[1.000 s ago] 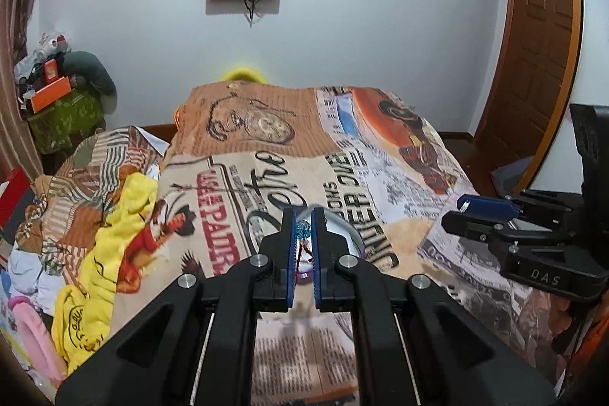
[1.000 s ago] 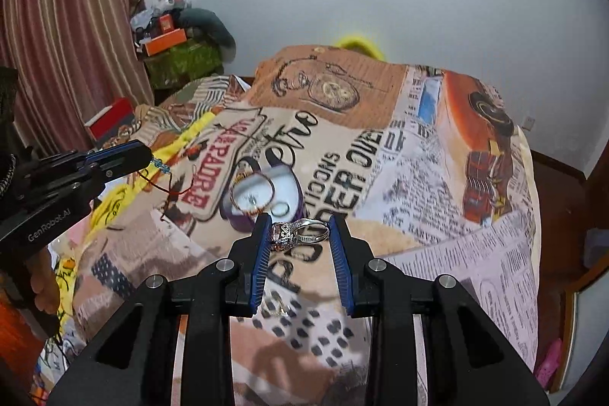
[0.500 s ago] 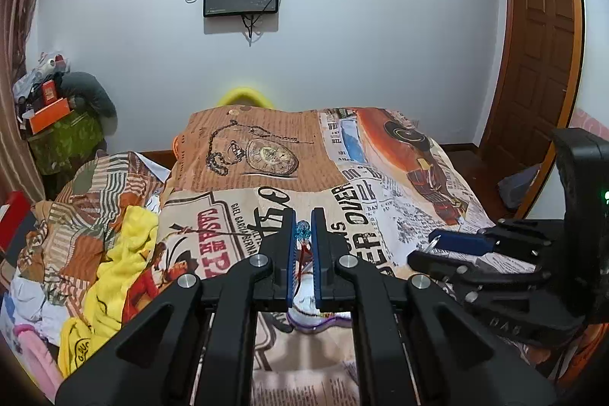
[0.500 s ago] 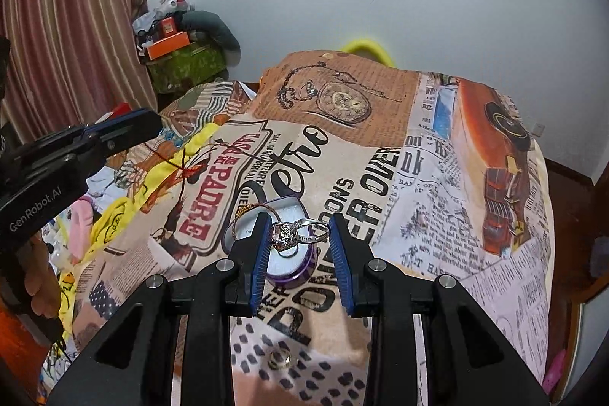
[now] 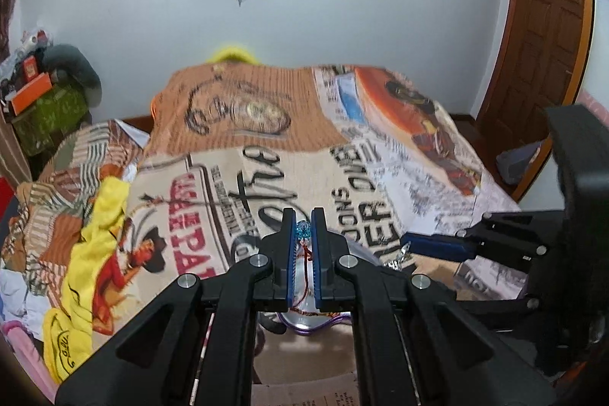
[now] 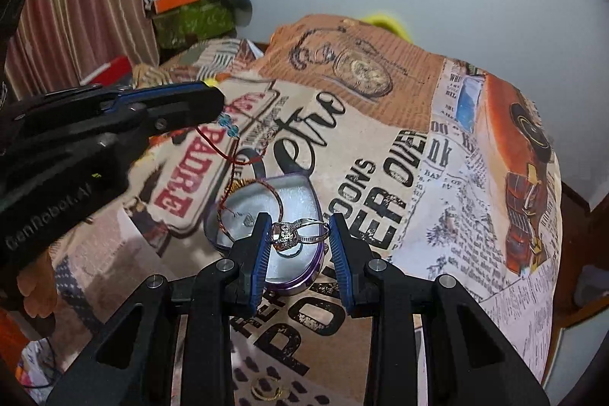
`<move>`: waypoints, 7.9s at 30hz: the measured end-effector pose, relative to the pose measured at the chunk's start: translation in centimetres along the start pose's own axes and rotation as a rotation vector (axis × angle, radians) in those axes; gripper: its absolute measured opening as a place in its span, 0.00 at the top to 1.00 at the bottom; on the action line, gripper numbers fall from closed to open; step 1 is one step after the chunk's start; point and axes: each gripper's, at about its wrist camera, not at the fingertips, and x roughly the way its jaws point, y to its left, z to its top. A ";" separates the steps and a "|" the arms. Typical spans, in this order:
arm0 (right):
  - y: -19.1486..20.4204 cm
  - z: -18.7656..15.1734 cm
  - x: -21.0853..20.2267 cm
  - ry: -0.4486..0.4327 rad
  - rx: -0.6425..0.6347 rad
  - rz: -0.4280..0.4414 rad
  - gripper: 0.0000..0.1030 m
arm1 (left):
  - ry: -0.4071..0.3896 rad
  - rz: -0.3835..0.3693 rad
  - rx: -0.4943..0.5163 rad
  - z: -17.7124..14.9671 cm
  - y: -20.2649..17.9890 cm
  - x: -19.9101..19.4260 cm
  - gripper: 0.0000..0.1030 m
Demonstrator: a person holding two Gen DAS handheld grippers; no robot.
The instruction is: Organize jewelry
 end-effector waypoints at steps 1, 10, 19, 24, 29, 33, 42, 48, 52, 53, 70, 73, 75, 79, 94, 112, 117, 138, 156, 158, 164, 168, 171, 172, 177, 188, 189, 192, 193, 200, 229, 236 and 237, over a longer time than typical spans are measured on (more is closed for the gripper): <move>0.0 0.0 0.4 0.011 -0.002 0.001 0.73 | 0.013 -0.001 0.000 -0.2 0.1 0.4 0.95; 0.4 0.1 2.1 0.070 -0.031 0.025 0.73 | 0.143 -0.017 0.001 -2.7 1.1 3.4 0.95; 1.2 0.1 3.1 0.088 -0.062 0.022 0.73 | 0.167 -0.011 0.000 -3.2 1.6 3.0 0.94; 1.4 0.1 3.4 0.117 -0.066 0.016 0.73 | 0.158 0.000 -0.018 -2.9 2.0 2.1 0.90; 1.5 0.0 3.0 0.120 -0.060 0.003 0.68 | 0.124 0.017 -0.030 -2.7 2.1 0.4 0.66; 1.4 -0.1 2.1 0.106 -0.052 -0.009 0.67 | 0.113 0.019 -0.027 -2.6 1.9 -0.9 0.66; 1.2 -0.3 -1.4 0.055 -0.019 -0.034 0.67 | 0.079 0.022 -0.005 -2.7 0.8 -4.5 0.65; 1.1 -1.0 -4.7 0.004 -0.003 -0.054 0.67 | 0.060 0.019 0.019 -3.2 -0.7 -6.8 0.59; 0.8 -1.9 -6.7 -0.023 0.015 -0.065 0.67 | 0.053 0.005 0.032 -3.6 -1.9 -8.2 0.58; 0.7 -2.1 -7.1 -0.027 0.022 -0.065 0.67 | 0.053 0.003 0.037 -3.8 -2.2 -8.5 0.58; -2.6 -7.8 -8.9 0.013 0.155 -0.085 0.66 | 0.203 -0.098 0.084 -8.3 -7.0 -5.6 0.57; -3.0 -8.7 -8.7 0.026 0.167 -0.091 0.66 | 0.241 -0.125 0.097 -9.1 -8.3 -4.1 0.57; -3.4 -9.2 -8.7 0.032 0.180 -0.086 0.66 | 0.258 -0.145 0.099 -9.5 -9.0 -3.3 0.57; -4.3 -10.1 -8.4 0.043 0.211 -0.078 0.66 | 0.273 -0.165 0.112 -9.7 -10.1 -2.0 0.57; -5.0 -11.2 -7.2 0.059 0.231 -0.045 0.66 | 0.290 -0.198 0.095 -9.8 -10.8 0.4 0.82; -2.5 -10.5 -6.5 0.072 0.181 -0.021 0.66 | 0.211 -0.176 0.048 -10.1 -7.9 -3.4 0.99; -1.1 -10.2 -5.4 0.091 0.154 0.002 0.66 | 0.189 -0.157 0.026 -10.2 -6.4 -4.3 0.99; 2.2 -8.4 -2.1 0.155 0.003 0.030 0.91 | 0.147 -0.113 -0.031 -10.1 -3.0 -5.4 0.99; 0.4 -4.2 -7.5 -0.048 0.107 0.002 0.91 | 0.048 -0.069 -0.033 -6.8 -1.8 -7.9 0.99; 0.3 -3.7 -8.0 -0.072 0.112 0.001 0.91 | 0.040 -0.063 -0.031 -6.3 -1.7 -7.9 0.99; 0.2 -2.1 -9.0 -0.130 0.126 0.021 0.91 | 0.011 -0.048 -0.024 -5.1 -1.1 -8.0 0.99; 0.5 -1.1 -9.0 -0.154 0.118 0.033 0.91 | -0.004 -0.040 -0.017 -4.2 -0.9 -7.8 0.99; 0.5 -0.6 -8.6 -0.161 0.114 0.039 0.91 | -0.012 -0.034 -0.013 -3.6 -0.7 -7.3 0.99; 0.5 -0.4 -8.3 -0.161 0.114 0.041 0.91 | -0.013 -0.031 -0.010 -3.4 -0.7 -7.1 0.99; 0.3 0.1 -7.0 -0.150 0.116 0.049 0.91 | -0.009 -0.025 -0.002 -2.9 -0.5 -5.8 0.99; -0.8 0.9 -2.3 -0.072 0.124 0.066 0.91 | 0.065 -0.061 -0.012 -2.3 0.1 -0.8 0.99; -0.9 0.9 -1.8 -0.060 0.124 0.068 0.91 | 0.080 -0.073 -0.017 -2.3 0.3 -0.1 0.99; -1.3 0.9 -0.4 -0.027 0.129 0.078 0.91 | 0.117 -0.102 -0.025 -2.2 0.5 1.5 0.99; -1.4 0.9 0.1 -0.015 0.131 0.082 0.91 | 0.126 -0.106 -0.024 -2.3 0.5 1.9 0.99; -1.8 1.3 1.9 0.035 0.135 0.110 0.91 | 0.160 -0.119 -0.024 -2.7 0.4 3.8 0.99; -0.2 1.3 -0.8 0.037 0.118 0.088 0.81 | 0.075 -0.004 -0.032 -2.4 2.2 -3.3 0.76; 0.7 1.4 -7.3 -0.097 0.110 0.042 0.81 | -0.038 -0.005 -0.060 -1.2 1.7 -9.4 0.76; 0.9 1.4 -8.8 -0.130 0.108 0.032 0.81 | -0.062 -0.003 -0.061 -1.0 1.5 -10.7 0.76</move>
